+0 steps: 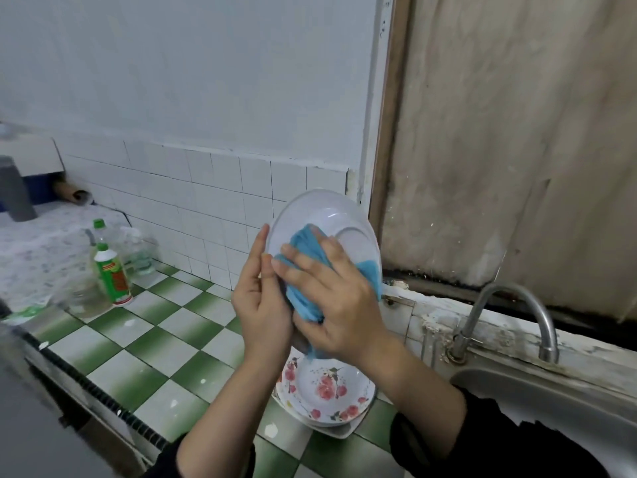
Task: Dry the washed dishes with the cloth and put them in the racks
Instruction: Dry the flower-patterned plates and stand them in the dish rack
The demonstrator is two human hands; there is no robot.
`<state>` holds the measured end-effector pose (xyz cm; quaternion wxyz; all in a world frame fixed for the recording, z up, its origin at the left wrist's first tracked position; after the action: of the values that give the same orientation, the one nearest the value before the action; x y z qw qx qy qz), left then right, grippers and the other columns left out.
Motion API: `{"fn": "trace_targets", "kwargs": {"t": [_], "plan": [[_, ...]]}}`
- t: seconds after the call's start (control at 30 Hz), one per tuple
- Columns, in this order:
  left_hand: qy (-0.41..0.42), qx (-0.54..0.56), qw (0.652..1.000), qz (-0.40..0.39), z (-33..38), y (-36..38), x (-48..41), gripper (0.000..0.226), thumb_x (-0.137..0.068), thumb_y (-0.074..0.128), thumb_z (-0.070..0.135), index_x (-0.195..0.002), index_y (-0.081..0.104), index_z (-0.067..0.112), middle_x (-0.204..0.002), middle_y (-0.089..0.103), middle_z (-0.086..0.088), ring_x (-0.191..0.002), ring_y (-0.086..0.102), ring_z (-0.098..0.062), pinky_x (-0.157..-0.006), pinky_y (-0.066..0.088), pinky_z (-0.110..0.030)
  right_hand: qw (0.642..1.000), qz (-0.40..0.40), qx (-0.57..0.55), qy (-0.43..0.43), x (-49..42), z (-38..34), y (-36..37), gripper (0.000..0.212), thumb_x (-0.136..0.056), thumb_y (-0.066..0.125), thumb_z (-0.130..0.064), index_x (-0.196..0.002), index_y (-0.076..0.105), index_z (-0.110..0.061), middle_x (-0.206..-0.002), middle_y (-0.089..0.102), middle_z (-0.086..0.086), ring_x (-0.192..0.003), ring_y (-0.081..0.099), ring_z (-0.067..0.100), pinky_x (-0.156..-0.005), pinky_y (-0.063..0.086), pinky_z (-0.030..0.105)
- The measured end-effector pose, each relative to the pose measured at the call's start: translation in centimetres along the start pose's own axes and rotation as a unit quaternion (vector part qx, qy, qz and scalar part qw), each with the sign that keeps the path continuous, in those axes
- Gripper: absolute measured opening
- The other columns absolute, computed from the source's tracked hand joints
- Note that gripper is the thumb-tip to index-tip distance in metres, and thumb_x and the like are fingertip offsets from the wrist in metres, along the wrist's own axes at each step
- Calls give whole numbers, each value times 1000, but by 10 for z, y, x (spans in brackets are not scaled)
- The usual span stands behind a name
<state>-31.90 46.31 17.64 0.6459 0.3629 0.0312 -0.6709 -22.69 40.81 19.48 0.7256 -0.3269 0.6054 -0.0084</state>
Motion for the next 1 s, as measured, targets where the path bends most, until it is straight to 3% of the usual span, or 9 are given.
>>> {"fn": "trace_targets", "kwargs": {"t": [0.07,0.27,0.47,0.53,0.6,0.7,0.73,0.83,1.0], "plan": [[-12,17,999,25,3,-6,-4,33,-103,42,14,-122,60,35,-75,66,20,-75,58,0,-73,48,-13,1000,9,-29,-9,14,5,-5,42,-92,48,-25,-128,63,-10,-140,55,10,-132,50,32,-110,38,53],[-52,43,997,27,8,-4,1,28,-94,50,28,-117,62,36,-124,66,6,-115,62,-10,-90,49,-20,914,76,-147,371,13,63,-14,50,-91,40,-38,-140,49,-31,-153,31,-19,-141,28,-1,-116,32,36],[-56,80,993,71,30,-9,-8,29,-104,42,14,-121,60,27,-113,68,2,-96,65,-5,-79,52,-17,991,41,-82,103,29,1,-8,51,-98,45,-23,-145,41,-5,-151,43,10,-143,34,34,-116,29,55],[-65,114,987,94,35,-13,-8,29,-104,41,12,-122,59,26,-111,68,3,-96,65,-6,-81,53,-19,990,78,-79,91,41,5,-15,44,-99,43,-25,-140,46,-8,-149,44,14,-141,37,35,-116,28,54],[-62,131,986,82,42,-15,-7,29,-103,42,11,-120,60,25,-113,69,3,-101,65,-9,-85,53,-22,951,156,-157,217,51,20,-25,40,-98,44,-28,-136,51,-22,-150,43,7,-143,35,25,-118,28,44],[-44,114,992,-5,52,-10,-4,27,-101,46,12,-117,63,25,-116,70,3,-106,64,-10,-90,51,-23,784,239,-346,456,43,49,-35,40,-89,49,-33,-129,58,-31,-141,55,1,-133,48,16,-115,35,43],[-33,90,995,-39,56,-7,-2,27,-99,48,15,-117,64,27,-121,68,1,-107,63,-11,-93,49,-25,761,237,-359,486,33,58,-42,44,-86,49,-33,-127,61,-26,-136,60,2,-128,53,16,-113,38,44],[3,0,991,-134,66,6,11,31,-94,46,20,-117,64,30,-130,62,5,-118,59,-10,-101,45,-25,793,186,-328,478,1,69,-65,43,-84,47,-38,-121,65,-26,-122,67,-6,-115,60,7,-106,45,34],[-6,-4,991,-132,70,21,32,29,-98,46,8,-120,58,23,-117,66,20,-109,60,6,-92,44,-12,961,65,-95,251,-23,-8,-61,47,-96,40,-41,-133,59,-21,-139,57,-5,-129,51,13,-111,38,35]]}}
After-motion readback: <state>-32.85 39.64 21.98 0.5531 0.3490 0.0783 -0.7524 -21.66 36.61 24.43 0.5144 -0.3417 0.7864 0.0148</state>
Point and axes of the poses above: each hand's wrist, its own x-axis away from the middle knuckle, its own y-axis out of the palm, z = x × y, the point moved 5 cm from there along -x, towards the middle knuckle
